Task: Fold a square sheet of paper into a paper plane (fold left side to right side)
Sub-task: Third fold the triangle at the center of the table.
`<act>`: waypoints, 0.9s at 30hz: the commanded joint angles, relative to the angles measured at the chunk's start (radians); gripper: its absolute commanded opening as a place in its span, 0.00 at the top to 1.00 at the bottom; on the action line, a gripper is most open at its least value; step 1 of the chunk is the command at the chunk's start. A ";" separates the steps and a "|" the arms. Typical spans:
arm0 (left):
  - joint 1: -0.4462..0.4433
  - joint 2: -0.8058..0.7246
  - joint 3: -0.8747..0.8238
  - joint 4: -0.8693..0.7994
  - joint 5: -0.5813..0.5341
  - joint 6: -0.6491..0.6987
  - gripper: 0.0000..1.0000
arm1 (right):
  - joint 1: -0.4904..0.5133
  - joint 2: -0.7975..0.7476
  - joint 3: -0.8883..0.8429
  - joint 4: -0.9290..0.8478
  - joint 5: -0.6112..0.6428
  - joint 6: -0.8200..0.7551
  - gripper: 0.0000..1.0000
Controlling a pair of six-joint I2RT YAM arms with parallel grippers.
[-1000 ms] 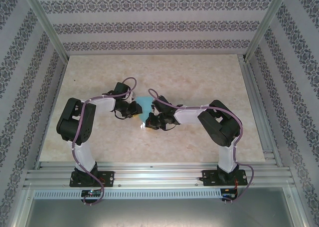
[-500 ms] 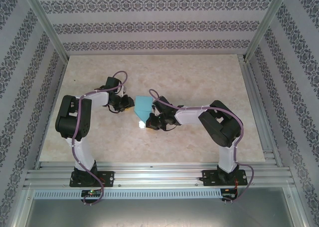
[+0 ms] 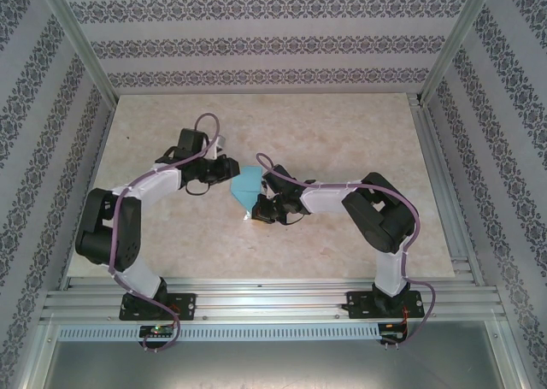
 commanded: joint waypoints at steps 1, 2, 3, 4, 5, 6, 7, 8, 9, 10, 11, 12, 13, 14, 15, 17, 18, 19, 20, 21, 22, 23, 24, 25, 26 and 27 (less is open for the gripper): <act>-0.035 0.075 -0.017 0.043 0.025 -0.004 0.81 | -0.003 0.012 -0.020 -0.163 0.062 -0.023 0.96; -0.036 0.097 -0.015 0.043 0.019 -0.003 0.82 | -0.003 0.009 -0.015 -0.165 0.062 -0.023 0.96; -0.036 0.115 -0.012 0.040 0.011 -0.001 0.82 | -0.003 0.006 -0.012 -0.166 0.062 -0.023 0.96; -0.036 0.130 -0.011 0.039 0.005 0.005 0.82 | -0.003 0.003 -0.010 -0.168 0.063 -0.023 0.95; -0.036 0.143 -0.010 0.029 -0.008 0.013 0.83 | -0.003 -0.003 -0.008 -0.168 0.064 -0.021 0.95; -0.036 0.151 -0.010 0.023 -0.018 0.019 0.83 | -0.004 -0.010 -0.004 -0.169 0.065 -0.018 0.95; -0.037 0.159 -0.014 0.020 -0.024 0.025 0.83 | -0.006 -0.018 -0.003 -0.166 0.064 -0.014 0.95; -0.037 0.165 -0.019 0.018 -0.033 0.029 0.83 | -0.007 -0.029 -0.001 -0.163 0.063 -0.007 0.95; -0.036 0.173 -0.025 0.020 -0.037 0.032 0.83 | -0.006 -0.042 0.001 -0.159 0.063 0.000 0.95; -0.037 0.178 -0.031 0.020 -0.040 0.034 0.83 | -0.008 -0.057 0.004 -0.154 0.063 0.009 0.95; -0.036 0.183 -0.036 0.024 -0.042 0.034 0.83 | -0.009 -0.074 0.007 -0.151 0.064 0.018 0.95; -0.036 0.189 -0.043 0.029 -0.046 0.036 0.83 | -0.012 -0.092 0.009 -0.142 0.065 0.032 0.95; -0.037 0.193 -0.049 0.032 -0.050 0.036 0.83 | -0.012 -0.111 0.008 -0.134 0.068 0.051 0.95; -0.035 0.200 -0.052 0.032 -0.057 0.039 0.83 | -0.012 -0.126 0.008 -0.119 0.072 0.072 0.95; -0.036 0.205 -0.056 0.033 -0.062 0.040 0.83 | -0.011 -0.140 0.004 -0.098 0.074 0.100 0.95; -0.036 0.213 -0.061 0.036 -0.071 0.042 0.83 | -0.007 -0.154 -0.008 -0.047 0.086 0.164 0.95; -0.036 0.217 -0.064 0.039 -0.074 0.042 0.83 | -0.005 -0.154 -0.015 -0.014 0.091 0.199 0.95; -0.037 0.221 -0.066 0.043 -0.075 0.041 0.83 | -0.003 -0.150 -0.014 0.010 0.095 0.223 0.95; -0.036 0.225 -0.067 0.047 -0.077 0.040 0.83 | 0.001 -0.140 -0.007 0.028 0.101 0.245 0.95; -0.037 0.229 -0.068 0.050 -0.078 0.039 0.83 | 0.005 -0.124 0.006 0.031 0.107 0.255 0.96; -0.037 0.233 -0.068 0.051 -0.077 0.039 0.84 | 0.008 -0.106 0.025 0.023 0.116 0.260 0.96; -0.037 0.237 -0.068 0.053 -0.077 0.039 0.83 | 0.011 -0.090 0.041 0.016 0.122 0.261 0.96; -0.036 0.240 -0.067 0.055 -0.078 0.039 0.84 | 0.012 -0.070 0.057 0.016 0.125 0.266 0.96; -0.037 0.243 -0.068 0.055 -0.080 0.041 0.84 | 0.016 -0.050 0.072 0.013 0.129 0.268 0.96; -0.037 0.244 -0.068 0.052 -0.082 0.041 0.84 | 0.018 -0.034 0.084 0.007 0.131 0.270 0.96; -0.037 0.247 -0.068 0.050 -0.086 0.042 0.84 | 0.021 -0.020 0.096 -0.002 0.137 0.268 0.96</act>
